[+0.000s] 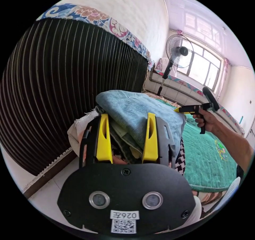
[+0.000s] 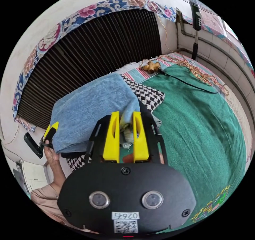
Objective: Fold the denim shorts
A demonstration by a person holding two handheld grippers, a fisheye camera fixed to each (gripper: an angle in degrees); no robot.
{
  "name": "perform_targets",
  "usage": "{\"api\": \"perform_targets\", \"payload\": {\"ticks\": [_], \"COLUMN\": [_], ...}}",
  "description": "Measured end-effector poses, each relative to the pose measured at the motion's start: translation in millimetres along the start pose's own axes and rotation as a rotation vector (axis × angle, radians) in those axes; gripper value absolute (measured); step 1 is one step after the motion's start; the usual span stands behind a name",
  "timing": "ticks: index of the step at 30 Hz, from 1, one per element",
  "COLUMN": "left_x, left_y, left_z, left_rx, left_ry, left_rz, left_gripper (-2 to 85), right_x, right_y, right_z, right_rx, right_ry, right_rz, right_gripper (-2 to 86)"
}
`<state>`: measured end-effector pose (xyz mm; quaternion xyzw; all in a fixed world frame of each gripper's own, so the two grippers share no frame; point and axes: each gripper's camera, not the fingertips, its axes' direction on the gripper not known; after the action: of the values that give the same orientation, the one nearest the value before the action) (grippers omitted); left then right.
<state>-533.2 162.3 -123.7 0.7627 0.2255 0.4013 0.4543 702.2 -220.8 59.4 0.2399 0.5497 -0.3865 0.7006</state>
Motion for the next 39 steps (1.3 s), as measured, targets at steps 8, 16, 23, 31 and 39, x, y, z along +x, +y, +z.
{"api": "perform_targets", "payload": {"ticks": [8, 16, 23, 31, 39], "left_x": [24, 14, 96, 348, 416], "left_y": [18, 30, 22, 60, 106], "left_z": [-44, -88, -140, -49, -17], "left_rx": [0.096, 0.126, 0.236, -0.158, -0.306], "left_ry": [-0.058, 0.070, 0.310, 0.766, 0.658], "left_rz": [0.028, -0.022, 0.051, 0.290, 0.481], "left_gripper": [10.3, 1.2, 0.3, 0.5, 1.0], "right_x": [16, -38, 18, 213, 360], "right_y": [8, 18, 59, 126, 137], "right_z": [-157, -361, -557, -684, -680], "right_rx": [0.128, 0.293, 0.453, 0.457, 0.405], "right_ry": [-0.005, -0.086, -0.042, 0.318, 0.127], "right_rz": [-0.116, -0.317, -0.305, 0.116, 0.516], "right_gripper": [-0.2, -0.5, -0.6, 0.1, -0.9]}}
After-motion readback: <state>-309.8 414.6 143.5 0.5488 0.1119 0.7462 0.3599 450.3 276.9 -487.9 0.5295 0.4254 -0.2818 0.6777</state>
